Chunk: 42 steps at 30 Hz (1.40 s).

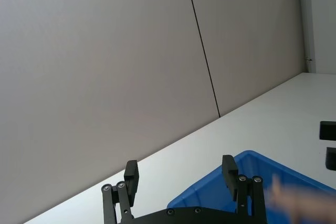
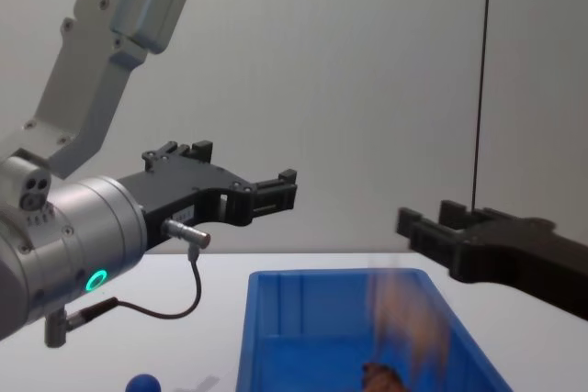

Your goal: Pick up the two dolls from the table and place them into the box.

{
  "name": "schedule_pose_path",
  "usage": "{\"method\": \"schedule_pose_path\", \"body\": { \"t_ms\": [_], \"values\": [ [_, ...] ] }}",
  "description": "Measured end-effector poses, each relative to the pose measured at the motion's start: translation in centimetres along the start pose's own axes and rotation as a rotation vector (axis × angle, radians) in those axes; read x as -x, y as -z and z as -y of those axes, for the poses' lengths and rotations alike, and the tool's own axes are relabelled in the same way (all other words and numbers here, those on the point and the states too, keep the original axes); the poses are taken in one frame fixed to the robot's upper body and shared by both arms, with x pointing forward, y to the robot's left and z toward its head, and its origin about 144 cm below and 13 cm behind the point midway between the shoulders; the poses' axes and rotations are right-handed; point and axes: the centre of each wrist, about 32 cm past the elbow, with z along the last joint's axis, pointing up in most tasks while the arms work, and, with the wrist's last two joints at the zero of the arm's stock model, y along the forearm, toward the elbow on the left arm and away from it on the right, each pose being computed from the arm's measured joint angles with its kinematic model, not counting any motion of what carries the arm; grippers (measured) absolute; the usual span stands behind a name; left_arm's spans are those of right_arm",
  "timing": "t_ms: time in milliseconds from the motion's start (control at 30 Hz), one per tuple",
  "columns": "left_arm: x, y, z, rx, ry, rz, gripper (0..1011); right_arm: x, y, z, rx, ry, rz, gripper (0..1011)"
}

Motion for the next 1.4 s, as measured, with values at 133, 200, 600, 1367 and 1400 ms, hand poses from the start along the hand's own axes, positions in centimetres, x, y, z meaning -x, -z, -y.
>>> {"method": "schedule_pose_path", "body": {
  "t_ms": [133, 200, 600, 1367, 1400],
  "values": [
    [0.0, 0.0, 0.0, 0.000, 0.000, 0.000, 1001, -0.1, 0.2, -0.6, -0.006, -0.025, -0.011, 608],
    [0.0, 0.0, 0.0, 0.000, 0.000, 0.000, 1002, -0.1, 0.2, -0.9, -0.008, -0.031, -0.015, 689],
    [0.0, 0.0, 0.0, 0.000, 0.000, 0.000, 1001, -0.1, 0.3, -0.5, -0.025, 0.032, 0.000, 1001],
    [0.0, 0.0, 0.0, 0.000, 0.000, 0.000, 1001, 0.1, -0.3, 4.0, -0.041, 0.297, 0.052, 1001],
    [0.0, 0.0, 0.0, 0.000, 0.000, 0.000, 1001, 0.1, -0.3, 4.1, -0.042, 0.303, 0.052, 1001]
  ]
}}
